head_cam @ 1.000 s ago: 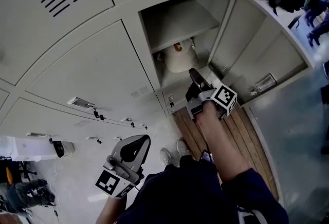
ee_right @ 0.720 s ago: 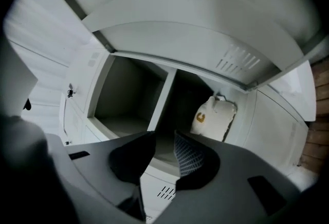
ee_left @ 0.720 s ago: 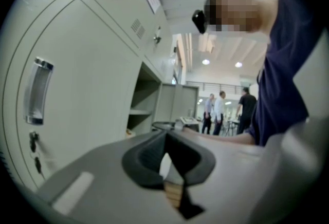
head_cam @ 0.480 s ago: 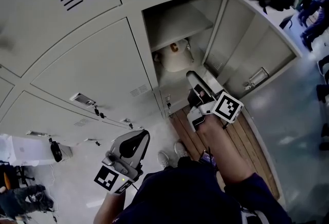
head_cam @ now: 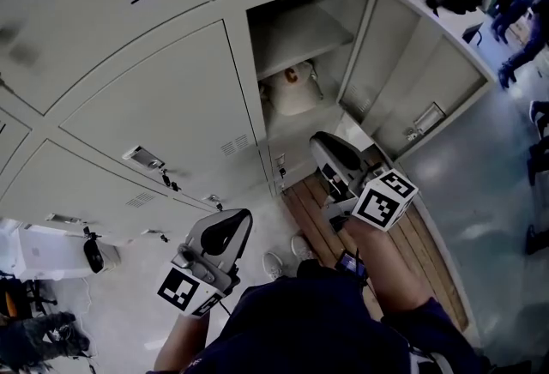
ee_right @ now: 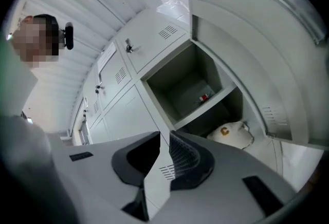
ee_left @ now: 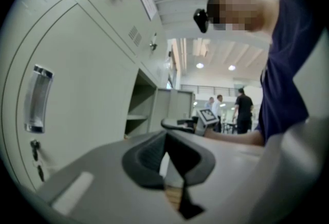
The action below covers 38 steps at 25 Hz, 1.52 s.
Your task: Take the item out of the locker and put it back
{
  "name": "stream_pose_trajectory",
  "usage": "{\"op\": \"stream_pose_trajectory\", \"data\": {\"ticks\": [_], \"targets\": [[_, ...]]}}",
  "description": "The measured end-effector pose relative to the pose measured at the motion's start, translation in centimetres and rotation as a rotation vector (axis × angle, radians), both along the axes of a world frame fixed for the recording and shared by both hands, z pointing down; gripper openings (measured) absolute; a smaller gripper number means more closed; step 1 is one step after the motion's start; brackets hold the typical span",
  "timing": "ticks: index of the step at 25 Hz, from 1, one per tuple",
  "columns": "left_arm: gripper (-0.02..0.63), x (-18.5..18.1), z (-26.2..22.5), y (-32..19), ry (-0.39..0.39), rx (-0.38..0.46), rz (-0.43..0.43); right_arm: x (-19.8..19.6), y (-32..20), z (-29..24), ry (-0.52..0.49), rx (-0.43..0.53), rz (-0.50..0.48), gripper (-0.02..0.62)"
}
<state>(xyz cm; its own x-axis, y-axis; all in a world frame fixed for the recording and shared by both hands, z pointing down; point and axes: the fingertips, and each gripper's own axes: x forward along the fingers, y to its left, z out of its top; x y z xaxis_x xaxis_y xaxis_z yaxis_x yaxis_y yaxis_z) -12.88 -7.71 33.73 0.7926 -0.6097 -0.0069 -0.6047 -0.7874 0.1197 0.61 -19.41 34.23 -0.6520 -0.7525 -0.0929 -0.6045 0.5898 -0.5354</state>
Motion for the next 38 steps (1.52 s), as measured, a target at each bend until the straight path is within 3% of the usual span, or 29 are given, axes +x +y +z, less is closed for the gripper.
{"op": "stream_pose_trajectory", "data": {"ticks": [7,38], "targets": [[0.005,-0.9,0.2,0.5,-0.002,-0.002,-0.007,-1.0,2.1,0.1,0.142,0.06,-0.002,0.041],[0.005,-1.6,-0.1,0.1,0.003,0.009,-0.026,-2.4,3.5,0.5,0.221,0.093,-0.036,0.021]]}}
